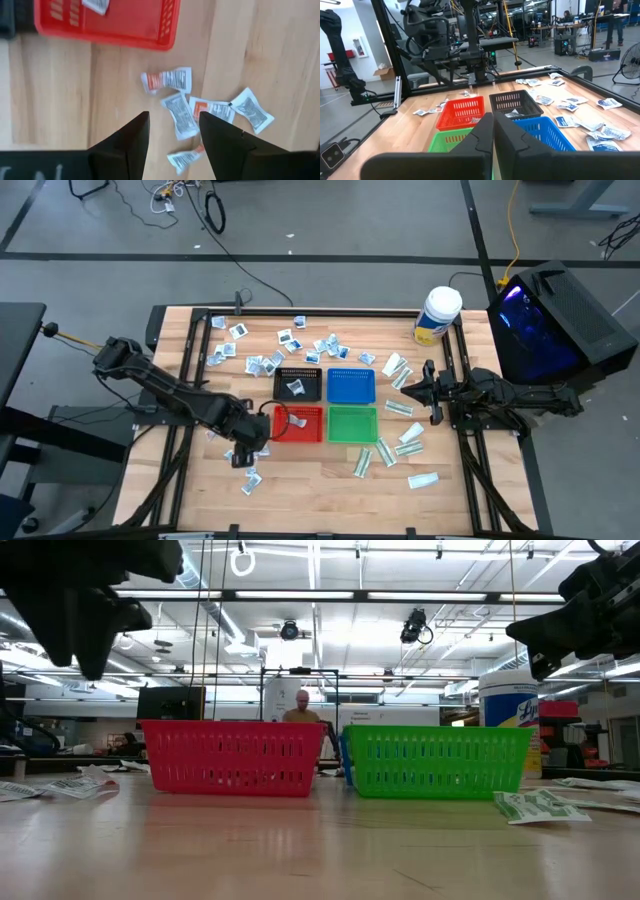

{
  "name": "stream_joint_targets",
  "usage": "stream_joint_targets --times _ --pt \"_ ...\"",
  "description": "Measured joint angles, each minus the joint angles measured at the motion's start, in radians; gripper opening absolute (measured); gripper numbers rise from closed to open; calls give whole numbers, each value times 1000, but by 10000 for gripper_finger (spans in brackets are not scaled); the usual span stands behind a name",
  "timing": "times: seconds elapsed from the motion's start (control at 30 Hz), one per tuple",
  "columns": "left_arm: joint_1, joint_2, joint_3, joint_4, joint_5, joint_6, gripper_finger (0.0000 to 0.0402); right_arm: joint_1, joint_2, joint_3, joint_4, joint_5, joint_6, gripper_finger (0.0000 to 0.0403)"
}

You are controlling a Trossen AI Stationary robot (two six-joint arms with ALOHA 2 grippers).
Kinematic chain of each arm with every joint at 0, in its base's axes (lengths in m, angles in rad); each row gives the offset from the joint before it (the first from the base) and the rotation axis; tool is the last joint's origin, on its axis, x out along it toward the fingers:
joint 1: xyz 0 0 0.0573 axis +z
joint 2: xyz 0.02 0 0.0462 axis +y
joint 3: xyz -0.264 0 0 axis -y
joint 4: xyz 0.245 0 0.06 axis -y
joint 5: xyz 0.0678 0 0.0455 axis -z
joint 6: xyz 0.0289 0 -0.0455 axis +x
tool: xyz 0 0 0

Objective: Pick & Place First Aid Supplies
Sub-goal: Put the orange ointment pack into the orange bin

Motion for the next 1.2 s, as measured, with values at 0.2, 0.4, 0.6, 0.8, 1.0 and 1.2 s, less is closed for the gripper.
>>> stream_joint_targets --times 0.2,0.4,0.6,0.8,1.0,1.2 --pt "-29 0 -17 14 -2 -17 181 0 0 0 0 0 0 18" --pt "-140 0 -79 16 39 61 181 0 0 0 0 0 0 18" --pt "-231 0 -107 32 87 93 181 0 0 0 0 0 0 18" --pt "-275 0 -142 114 79 169 184 0 0 0 0 0 0 18" --pt "-279 1 -194 168 72 169 234 0 0 0 0 0 0 18" --pt "-279 1 -253 201 89 165 284 0 0 0 0 0 0 18"
